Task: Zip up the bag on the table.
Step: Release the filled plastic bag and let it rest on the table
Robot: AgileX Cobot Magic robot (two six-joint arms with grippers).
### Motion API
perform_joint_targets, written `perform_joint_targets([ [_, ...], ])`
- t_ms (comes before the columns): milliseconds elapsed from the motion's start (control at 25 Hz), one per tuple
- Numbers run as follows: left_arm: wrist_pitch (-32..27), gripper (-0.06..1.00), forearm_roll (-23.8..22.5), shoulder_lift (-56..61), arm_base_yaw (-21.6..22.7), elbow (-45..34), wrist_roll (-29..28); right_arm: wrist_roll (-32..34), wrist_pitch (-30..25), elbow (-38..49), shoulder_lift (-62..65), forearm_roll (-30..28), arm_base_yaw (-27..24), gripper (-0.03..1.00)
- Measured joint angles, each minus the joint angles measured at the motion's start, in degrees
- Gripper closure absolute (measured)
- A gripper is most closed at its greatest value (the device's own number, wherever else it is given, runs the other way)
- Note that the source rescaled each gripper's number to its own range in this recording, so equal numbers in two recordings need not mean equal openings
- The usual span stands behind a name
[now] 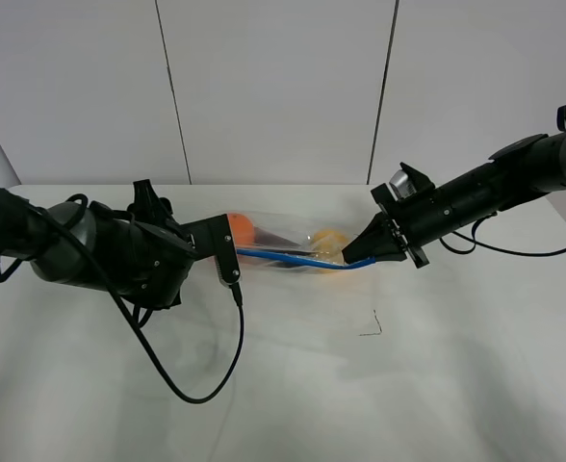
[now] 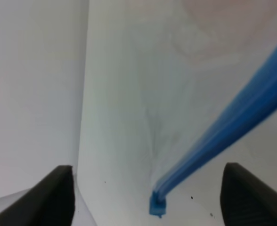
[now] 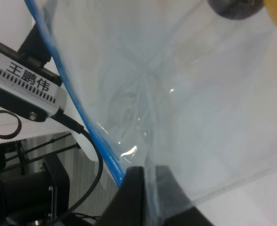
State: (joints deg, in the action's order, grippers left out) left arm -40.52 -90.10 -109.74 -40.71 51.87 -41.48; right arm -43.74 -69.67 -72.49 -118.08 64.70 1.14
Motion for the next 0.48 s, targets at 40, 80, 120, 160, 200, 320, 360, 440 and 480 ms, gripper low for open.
perform_joint_targets([
  [40, -0.72, 0.23, 0.21, 0.0, 0.0, 0.0, 0.0, 0.0, 0.0, 0.0, 0.0, 0.0, 0.0, 0.97],
  [80, -1.38, 0.22, 0.46, 0.0, 0.0, 0.0, 0.0, 0.0, 0.0, 0.0, 0.0, 0.05, 0.0, 0.97],
  [120, -2.14, 0.22, 0.71, 0.0, 0.0, 0.0, 0.0, 0.0, 0.0, 0.0, 0.0, 0.06, 0.0, 0.97],
  [160, -2.69, 0.22, 0.97, 0.0, 0.0, 0.0, 0.0, 0.0, 0.0, 0.0, 0.0, 0.06, 0.0, 0.97],
  [200, -2.98, 0.22, 1.22, 0.0, 0.0, 0.0, -0.1, 0.0, 0.0, 0.0, 0.0, 0.06, 0.0, 0.97],
  [320, -3.94, 0.21, 1.4, 0.0, 0.0, 0.0, -2.1, 0.0, 0.0, 0.0, 0.0, 0.06, 0.0, 0.97],
  [360, -4.15, 0.19, 1.45, 0.0, 0.0, 0.0, -3.01, 0.0, 0.0, 0.0, 0.0, 0.06, 0.0, 0.97],
  [440, -4.65, 0.13, 1.58, 0.0, 0.0, 0.0, -4.37, 0.0, 0.0, 0.0, 0.0, 0.06, 0.0, 0.97],
  [480, -4.98, 0.08, 1.84, 0.0, 0.0, 0.0, -4.57, 0.0, 0.0, 0.0, 0.0, 0.06, 0.0, 0.97],
])
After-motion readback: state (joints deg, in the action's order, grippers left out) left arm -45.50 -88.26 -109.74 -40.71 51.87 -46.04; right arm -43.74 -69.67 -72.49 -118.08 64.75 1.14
